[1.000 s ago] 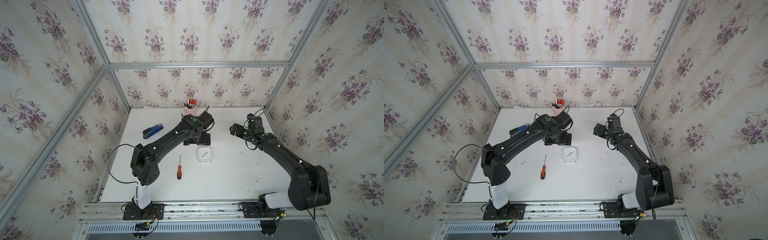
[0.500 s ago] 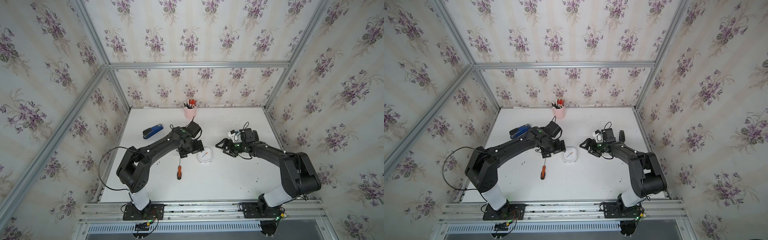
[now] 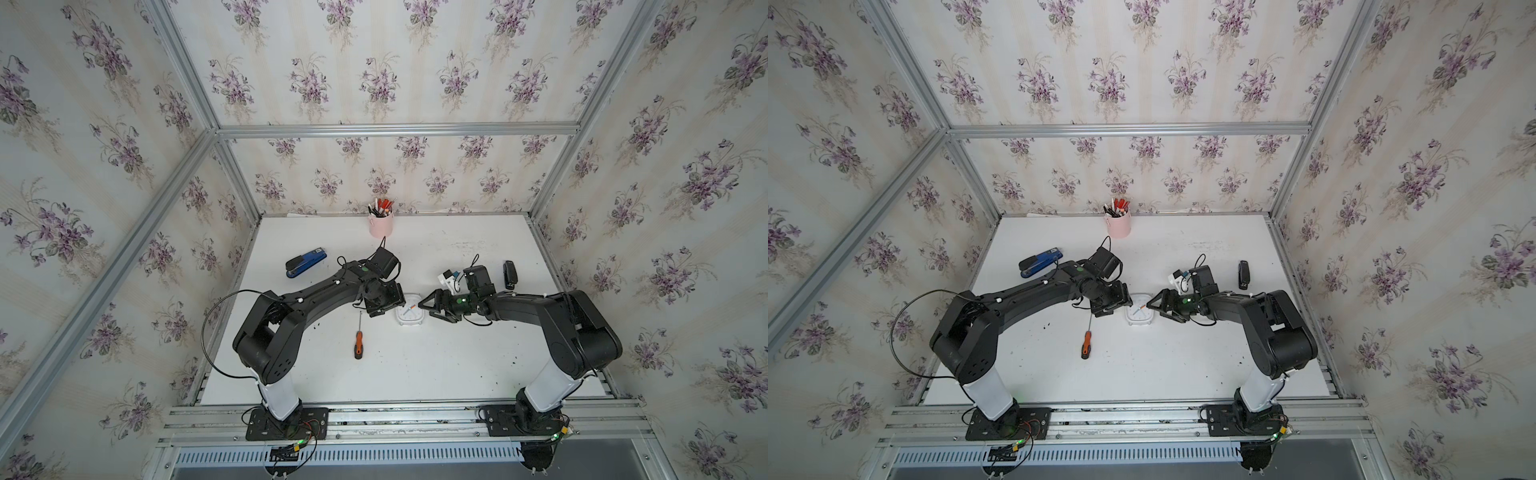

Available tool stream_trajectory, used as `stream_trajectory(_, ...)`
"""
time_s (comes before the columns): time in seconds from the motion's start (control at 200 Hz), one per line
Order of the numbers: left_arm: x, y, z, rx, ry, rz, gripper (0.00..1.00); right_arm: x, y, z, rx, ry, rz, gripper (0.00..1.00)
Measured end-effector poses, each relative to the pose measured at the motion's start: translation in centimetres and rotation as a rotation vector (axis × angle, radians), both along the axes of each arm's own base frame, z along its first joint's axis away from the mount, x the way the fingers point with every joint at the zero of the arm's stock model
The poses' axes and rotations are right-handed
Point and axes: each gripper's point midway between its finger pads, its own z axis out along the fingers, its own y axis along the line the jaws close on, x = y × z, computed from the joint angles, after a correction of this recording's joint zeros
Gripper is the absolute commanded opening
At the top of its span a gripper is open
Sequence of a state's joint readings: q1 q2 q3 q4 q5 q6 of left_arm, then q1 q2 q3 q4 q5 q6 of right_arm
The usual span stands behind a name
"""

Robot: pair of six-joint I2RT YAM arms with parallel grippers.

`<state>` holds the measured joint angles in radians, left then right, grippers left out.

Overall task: Remove the battery from the alarm
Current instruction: Adjust the alarm at the center of the board.

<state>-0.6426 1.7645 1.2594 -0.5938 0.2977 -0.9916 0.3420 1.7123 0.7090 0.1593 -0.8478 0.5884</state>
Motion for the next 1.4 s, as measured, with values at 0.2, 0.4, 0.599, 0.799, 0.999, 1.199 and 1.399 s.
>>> stream_trajectory(0.2, 0.3, -0.3, -0.9, -0.005, 0.003, 0.000, 0.68, 0.3, 0.0, -0.6, -0.010, 0.004, -0.003, 0.75)
stream_trajectory(0.4, -0.2, -0.1, -2.7, 0.004, 0.038, 0.015, 0.61, 0.9, 0.2, -1.0, -0.005, -0.004, -0.001, 0.75)
stream_trajectory(0.599, 0.0, -0.3, -3.2, -0.004, 0.032, 0.021, 0.58, 1.2, 0.7, -1.1, 0.027, -0.022, 0.017, 0.72)
stream_trajectory(0.799, -0.2, -0.7, -3.9, -0.042, 0.029, 0.009, 0.56, 1.2, 1.0, -1.2, 0.061, -0.031, 0.023, 0.68)
stream_trajectory(0.999, -0.4, -0.8, -4.1, -0.068, 0.012, 0.004, 0.57, 0.7, 1.4, -1.3, 0.107, -0.033, 0.036, 0.66)
stream_trajectory(1.199, -0.7, -1.1, -4.2, -0.091, 0.006, -0.005, 0.57, 0.1, 1.6, -1.3, 0.164, -0.013, 0.024, 0.60)
stream_trajectory(1.399, -0.6, -1.0, -4.2, -0.095, 0.003, -0.004, 0.58, -0.1, 1.9, -1.5, 0.202, 0.030, -0.004, 0.50)
